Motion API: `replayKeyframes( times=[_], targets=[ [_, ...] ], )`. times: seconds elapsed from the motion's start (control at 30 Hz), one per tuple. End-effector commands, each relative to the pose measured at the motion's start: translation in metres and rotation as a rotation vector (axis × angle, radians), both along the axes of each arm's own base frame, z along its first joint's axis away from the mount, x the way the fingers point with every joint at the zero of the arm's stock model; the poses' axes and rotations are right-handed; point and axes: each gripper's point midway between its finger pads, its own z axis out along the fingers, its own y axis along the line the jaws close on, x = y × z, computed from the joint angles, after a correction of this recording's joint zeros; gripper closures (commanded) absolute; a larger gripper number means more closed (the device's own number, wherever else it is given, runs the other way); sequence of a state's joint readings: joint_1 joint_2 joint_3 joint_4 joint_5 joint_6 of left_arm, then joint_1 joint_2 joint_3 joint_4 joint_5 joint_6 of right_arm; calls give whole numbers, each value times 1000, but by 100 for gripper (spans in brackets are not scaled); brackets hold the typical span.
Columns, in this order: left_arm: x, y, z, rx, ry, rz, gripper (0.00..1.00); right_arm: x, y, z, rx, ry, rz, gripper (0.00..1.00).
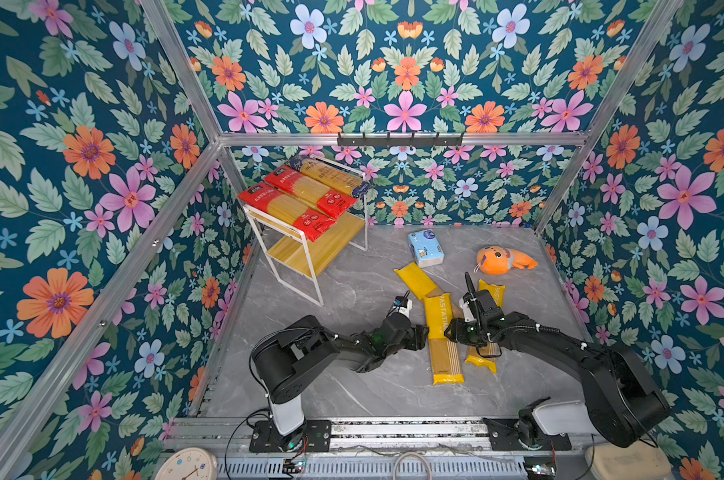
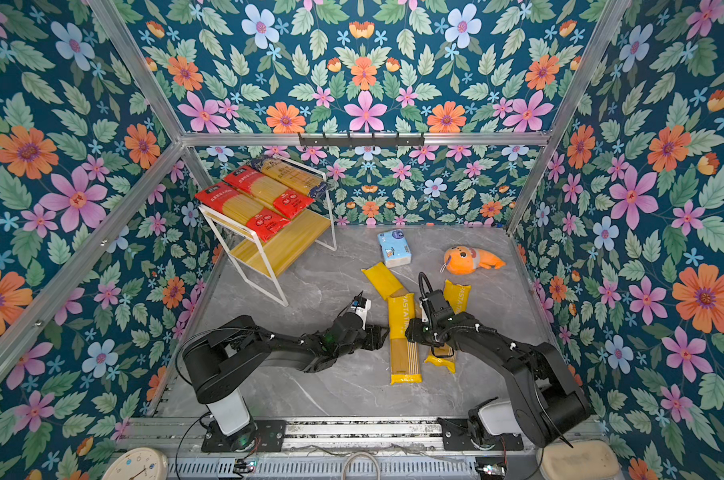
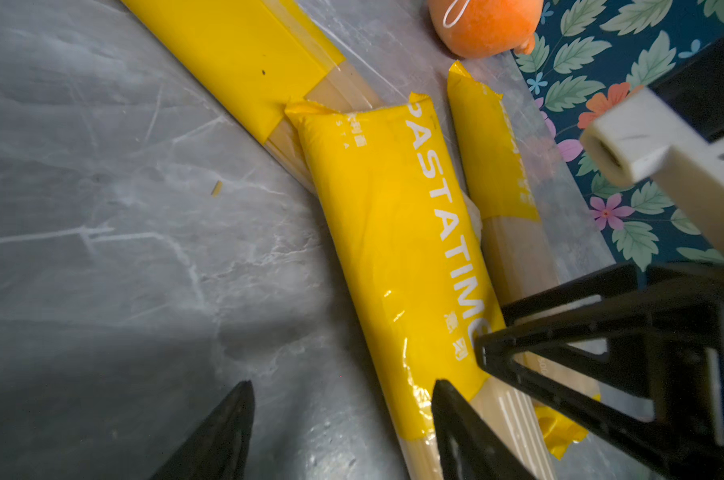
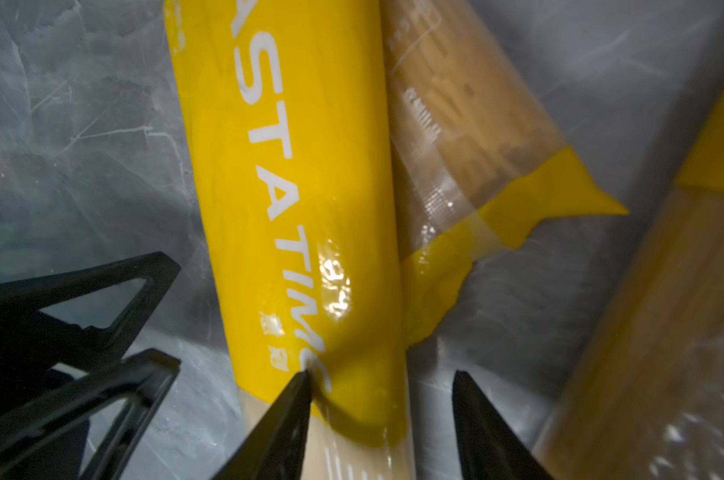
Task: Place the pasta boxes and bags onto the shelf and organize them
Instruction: 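Grasp the yellow PASTATIME pack with both grippers on the table, then lift the yellow pack upright with both grippers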
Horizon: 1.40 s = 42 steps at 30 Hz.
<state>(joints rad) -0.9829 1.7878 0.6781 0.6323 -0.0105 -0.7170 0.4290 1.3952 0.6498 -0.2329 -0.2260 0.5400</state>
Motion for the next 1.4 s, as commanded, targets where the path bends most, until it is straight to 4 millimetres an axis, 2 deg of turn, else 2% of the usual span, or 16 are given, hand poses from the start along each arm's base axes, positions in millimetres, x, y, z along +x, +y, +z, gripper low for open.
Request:
replayKeyframes(
  times=[0.0,0.1,0.17,0.37,0.63,0.77,0.93,1.07,1.23,1.37],
  targets=[
    [0,-6,5,-51,1,-2,30,2,20,5,97,2,57,46],
    [-1,-4,6,-63,-3,-2,28,-1,33,8,185,26,61,51],
    [-1,-2,11,-83,-15,4,26,-3,40,9,247,32,55,59],
    [1,14,34,-136,-64,26,19,-2,47,13,320,23,36,76],
    [7,39,61,-183,-106,51,17,11,62,40,428,-103,92,96],
    [11,49,82,-230,-140,48,17,19,69,67,505,-216,118,100],
    [9,63,107,-347,-165,42,17,29,74,120,606,-448,154,100],
    [-2,54,126,-350,-234,-60,18,38,77,162,656,-622,192,100],
    [-13,44,138,-381,-272,-167,20,47,88,212,754,-781,264,100],
    [-9,43,142,-447,-238,-197,24,44,98,241,823,-844,347,100]
  ],
)
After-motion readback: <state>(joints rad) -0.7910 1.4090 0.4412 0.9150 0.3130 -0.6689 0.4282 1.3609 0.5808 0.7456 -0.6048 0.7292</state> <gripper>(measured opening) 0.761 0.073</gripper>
